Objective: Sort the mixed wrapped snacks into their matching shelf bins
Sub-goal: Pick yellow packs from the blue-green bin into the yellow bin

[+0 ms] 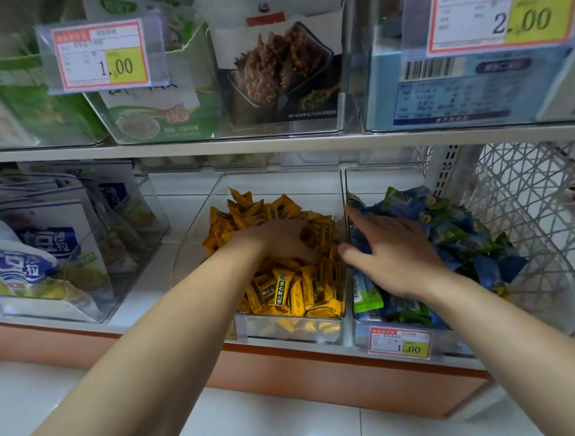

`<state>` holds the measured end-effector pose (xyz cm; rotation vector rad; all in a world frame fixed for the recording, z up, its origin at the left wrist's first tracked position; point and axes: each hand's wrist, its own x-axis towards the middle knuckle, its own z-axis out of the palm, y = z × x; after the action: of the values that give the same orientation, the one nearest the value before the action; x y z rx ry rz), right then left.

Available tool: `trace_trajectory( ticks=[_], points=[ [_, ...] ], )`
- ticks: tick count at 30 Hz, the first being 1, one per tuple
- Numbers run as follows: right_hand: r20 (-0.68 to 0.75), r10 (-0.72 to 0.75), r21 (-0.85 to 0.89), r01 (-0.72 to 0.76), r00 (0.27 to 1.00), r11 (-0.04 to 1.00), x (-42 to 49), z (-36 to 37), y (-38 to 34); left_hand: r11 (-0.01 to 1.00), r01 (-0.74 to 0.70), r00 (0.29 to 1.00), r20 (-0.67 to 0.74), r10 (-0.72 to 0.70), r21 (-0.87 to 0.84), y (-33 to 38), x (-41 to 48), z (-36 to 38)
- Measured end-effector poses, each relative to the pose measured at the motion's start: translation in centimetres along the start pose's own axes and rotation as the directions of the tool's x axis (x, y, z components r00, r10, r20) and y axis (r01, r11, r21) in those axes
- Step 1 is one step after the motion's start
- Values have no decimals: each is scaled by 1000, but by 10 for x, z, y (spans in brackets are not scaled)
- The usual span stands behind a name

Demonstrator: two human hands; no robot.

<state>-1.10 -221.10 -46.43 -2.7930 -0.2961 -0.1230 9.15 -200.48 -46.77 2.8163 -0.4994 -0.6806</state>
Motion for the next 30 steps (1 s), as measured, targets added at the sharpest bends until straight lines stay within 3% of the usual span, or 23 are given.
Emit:
trace_trajectory(
  ticks=[10,15,19,22,25,27,30],
  points=[
    [13,9,5,-9,1000,1000,-3,-2,-1,999,-20,1000,10,20,34,4,-10,3],
    [14,4,7,-4,1000,1000,-2,-3,-1,975,-109,991,-103,90,-195,-7,-20,-3],
    [12,12,10,-12,1000,1000,-2,-3,-2,805,-217,934,-357,6,-553,-27,-39,-13],
    [11,15,9,-15,1000,1000,-2,-4,-4,727,-252,901,-428,-64,-639,-39,-48,-14],
    [14,18,7,-18,1000,1000,-3,-5,-5,767,-187,909,-404,-102,-614,-40,-54,-16],
    [14,19,6,-19,1000,1000,-4,-5,-5,846,-114,913,-390,-117,-520,-39,-55,-16],
    [8,21,5,-21,1000,1000,-3,-5,-6,977,78,903,-401,-155,-201,-30,-53,-18]
  ],
)
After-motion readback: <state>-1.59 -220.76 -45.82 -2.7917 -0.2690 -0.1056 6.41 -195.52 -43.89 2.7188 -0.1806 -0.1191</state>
